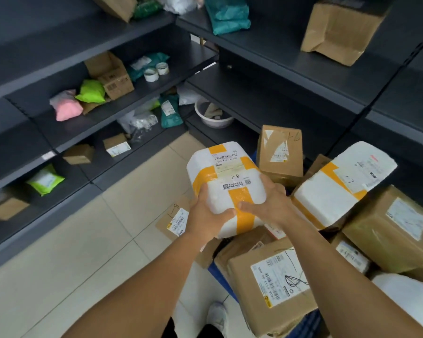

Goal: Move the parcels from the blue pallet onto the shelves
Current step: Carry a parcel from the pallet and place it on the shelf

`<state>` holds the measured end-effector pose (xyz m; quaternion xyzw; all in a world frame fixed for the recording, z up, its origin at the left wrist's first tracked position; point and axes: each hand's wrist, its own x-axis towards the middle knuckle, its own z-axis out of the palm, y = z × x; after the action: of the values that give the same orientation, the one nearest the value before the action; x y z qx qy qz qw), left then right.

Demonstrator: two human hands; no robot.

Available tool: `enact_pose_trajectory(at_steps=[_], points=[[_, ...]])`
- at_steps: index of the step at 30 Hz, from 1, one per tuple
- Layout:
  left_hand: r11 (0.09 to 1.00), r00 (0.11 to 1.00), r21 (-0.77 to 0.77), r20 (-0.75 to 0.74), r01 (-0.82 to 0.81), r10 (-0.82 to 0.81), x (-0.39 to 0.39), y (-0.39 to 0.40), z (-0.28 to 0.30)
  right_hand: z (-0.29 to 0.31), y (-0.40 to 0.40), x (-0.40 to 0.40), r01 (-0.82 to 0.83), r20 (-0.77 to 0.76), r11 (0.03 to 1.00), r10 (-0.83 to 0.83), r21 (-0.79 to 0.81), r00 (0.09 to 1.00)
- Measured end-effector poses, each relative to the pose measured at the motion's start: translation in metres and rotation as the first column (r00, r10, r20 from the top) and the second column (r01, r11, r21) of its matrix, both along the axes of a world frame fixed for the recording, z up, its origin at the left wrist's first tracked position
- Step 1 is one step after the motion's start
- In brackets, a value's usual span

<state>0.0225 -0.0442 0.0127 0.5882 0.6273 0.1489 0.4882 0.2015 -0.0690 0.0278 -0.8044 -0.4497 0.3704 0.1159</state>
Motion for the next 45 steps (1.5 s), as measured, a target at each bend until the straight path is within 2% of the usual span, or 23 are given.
enact_pose_trajectory(at_steps=[9, 19, 26, 36, 40, 45], points=[[0.961, 0.994, 0.263, 0.081, -0.089, 0.07, -0.048, 0.016, 0.046, 0.045, 0.015, -0.046, -0.027, -0.047, 0.944, 0.045, 0.33, 0.998], [0.878, 0.966, 0.407, 0.166, -0.251, 0.199, -0.154, 0.029, 0.092, 0.089, 0.055, -0.155, -0.13, -0.039, 0.862, 0.17, 0.491, 0.985], [0.822, 0.94, 0.458, 0.159, -0.34, 0.3, -0.279, 0.017, 0.125, 0.113, 0.064, -0.283, -0.21, -0.062, 0.814, 0.287, 0.541, 0.956], [0.727, 0.892, 0.528, 0.165, -0.44, 0.42, -0.497, -0.044, 0.164, 0.143, 0.037, -0.506, -0.359, -0.028, 0.713, 0.469, 0.602, 0.883], [0.69, 0.856, 0.536, 0.134, -0.487, 0.5, -0.578, -0.076, 0.168, 0.143, 0.022, -0.591, -0.41, -0.061, 0.678, 0.556, 0.61, 0.829], [0.635, 0.765, 0.506, 0.083, -0.584, 0.638, -0.667, -0.113, 0.159, 0.139, 0.003, -0.689, -0.52, -0.075, 0.624, 0.679, 0.584, 0.731]])
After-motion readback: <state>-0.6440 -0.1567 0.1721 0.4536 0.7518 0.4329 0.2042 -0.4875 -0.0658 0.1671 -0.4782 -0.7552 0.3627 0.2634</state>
